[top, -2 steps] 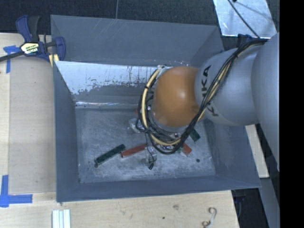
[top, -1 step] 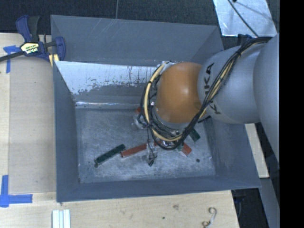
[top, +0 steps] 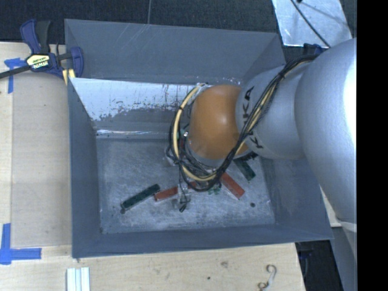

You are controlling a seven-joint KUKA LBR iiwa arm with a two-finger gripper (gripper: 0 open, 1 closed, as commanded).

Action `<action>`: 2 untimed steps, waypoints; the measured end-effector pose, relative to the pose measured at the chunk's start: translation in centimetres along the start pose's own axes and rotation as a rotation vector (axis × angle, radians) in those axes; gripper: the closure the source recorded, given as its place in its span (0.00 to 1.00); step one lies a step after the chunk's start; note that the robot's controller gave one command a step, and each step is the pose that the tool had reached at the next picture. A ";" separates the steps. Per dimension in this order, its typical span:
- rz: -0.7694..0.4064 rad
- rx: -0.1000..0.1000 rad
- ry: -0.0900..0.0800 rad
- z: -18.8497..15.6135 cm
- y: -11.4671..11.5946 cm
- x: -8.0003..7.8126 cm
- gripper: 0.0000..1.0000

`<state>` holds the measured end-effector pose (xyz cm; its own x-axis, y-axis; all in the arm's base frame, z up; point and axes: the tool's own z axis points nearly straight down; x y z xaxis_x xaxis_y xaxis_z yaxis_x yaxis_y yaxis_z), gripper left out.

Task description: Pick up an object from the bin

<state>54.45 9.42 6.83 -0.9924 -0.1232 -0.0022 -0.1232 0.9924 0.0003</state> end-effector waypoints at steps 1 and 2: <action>0.000 0.000 -0.002 0.0 0.0 -0.1 0.00; 0.001 0.000 -0.004 -0.1 0.0 -0.2 1.00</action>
Offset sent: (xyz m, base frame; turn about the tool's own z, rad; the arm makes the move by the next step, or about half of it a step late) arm 0.0000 0.0000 0.0000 0.0000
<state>54.62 9.41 6.97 -0.9924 -0.1226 -0.0065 -0.1226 0.9925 0.0004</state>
